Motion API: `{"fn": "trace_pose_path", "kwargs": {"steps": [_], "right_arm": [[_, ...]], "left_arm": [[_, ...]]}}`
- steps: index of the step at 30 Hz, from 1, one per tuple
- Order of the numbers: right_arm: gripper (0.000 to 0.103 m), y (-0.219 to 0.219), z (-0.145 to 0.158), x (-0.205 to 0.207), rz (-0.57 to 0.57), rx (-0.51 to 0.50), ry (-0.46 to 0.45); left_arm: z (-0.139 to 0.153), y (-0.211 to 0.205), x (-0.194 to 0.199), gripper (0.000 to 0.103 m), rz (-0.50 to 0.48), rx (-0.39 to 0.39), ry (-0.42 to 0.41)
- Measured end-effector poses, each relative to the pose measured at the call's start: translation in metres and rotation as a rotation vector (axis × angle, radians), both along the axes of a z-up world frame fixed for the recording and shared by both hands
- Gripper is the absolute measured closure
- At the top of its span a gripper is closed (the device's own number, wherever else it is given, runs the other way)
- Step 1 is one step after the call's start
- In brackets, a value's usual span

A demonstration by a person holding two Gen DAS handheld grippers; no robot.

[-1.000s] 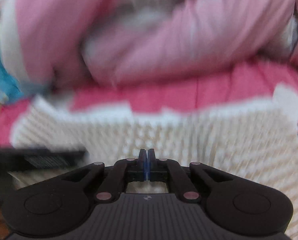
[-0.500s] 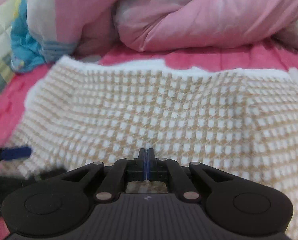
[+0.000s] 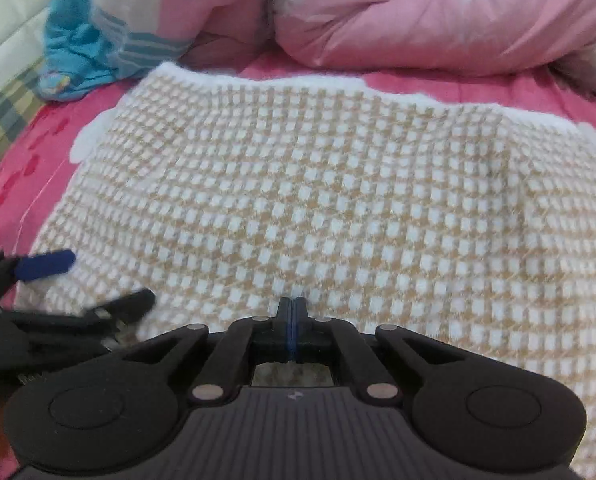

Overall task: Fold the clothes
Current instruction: 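Pat the folded cardigan flat with both grippers, then grasp the end of the houndstooth cardigan with the right gripper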

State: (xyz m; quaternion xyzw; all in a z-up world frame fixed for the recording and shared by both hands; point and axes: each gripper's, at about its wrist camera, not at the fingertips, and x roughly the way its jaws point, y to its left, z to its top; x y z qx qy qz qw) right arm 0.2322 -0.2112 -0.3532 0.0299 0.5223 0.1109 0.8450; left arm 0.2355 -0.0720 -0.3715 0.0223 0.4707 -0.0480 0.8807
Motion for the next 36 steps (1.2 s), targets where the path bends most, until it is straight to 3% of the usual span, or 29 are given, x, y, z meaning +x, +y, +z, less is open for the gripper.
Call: {"fn": "trace_pose_path", "kwargs": {"steps": [3,5,7,10,13,16,20,23,28,29,31,36], "right_arm": [[0.103,0.002,0.033,-0.023,0.050,0.033,-0.072],[0.103,0.008,0.035,-0.037,0.101,0.040,-0.060],[0.103,0.014,0.014,-0.045,0.117,0.014,0.000],[0.103,0.018,-0.024,-0.044,0.088,0.029,0.017],[0.103,0.016,-0.001,-0.040,0.035,0.043,0.042],[0.103,0.009,0.025,-0.053,0.014,0.011,-0.029],[0.103,-0.010,-0.010,-0.053,-0.052,0.019,0.036],[0.103,0.004,0.002,-0.053,0.029,-0.061,0.011],[0.100,0.056,0.036,-0.078,0.267,-0.080,-0.150],[0.096,0.069,0.039,-0.082,0.320,-0.076,-0.177],[0.071,0.098,0.042,-0.092,0.433,-0.077,-0.227],[0.060,0.166,0.018,-0.115,0.672,-0.219,-0.367]], "left_arm": [[0.000,0.007,-0.002,0.012,0.011,-0.031,0.003],[-0.002,0.007,-0.004,0.012,0.007,-0.035,-0.002],[-0.003,0.009,-0.005,0.011,0.001,-0.043,-0.006],[0.000,0.014,-0.005,0.011,-0.010,-0.067,-0.009],[0.007,0.022,-0.009,0.015,-0.013,-0.103,-0.014],[0.024,0.041,-0.026,0.015,0.012,-0.171,-0.033],[0.039,0.070,-0.056,0.015,0.046,-0.238,-0.041],[0.044,0.096,-0.072,0.015,0.100,-0.279,-0.010],[0.038,0.147,-0.084,0.015,0.269,-0.361,0.047],[0.036,0.158,-0.086,0.015,0.311,-0.383,0.054],[0.034,0.176,-0.087,0.015,0.370,-0.416,0.058],[0.037,0.200,-0.084,0.014,0.419,-0.476,0.037]]}}
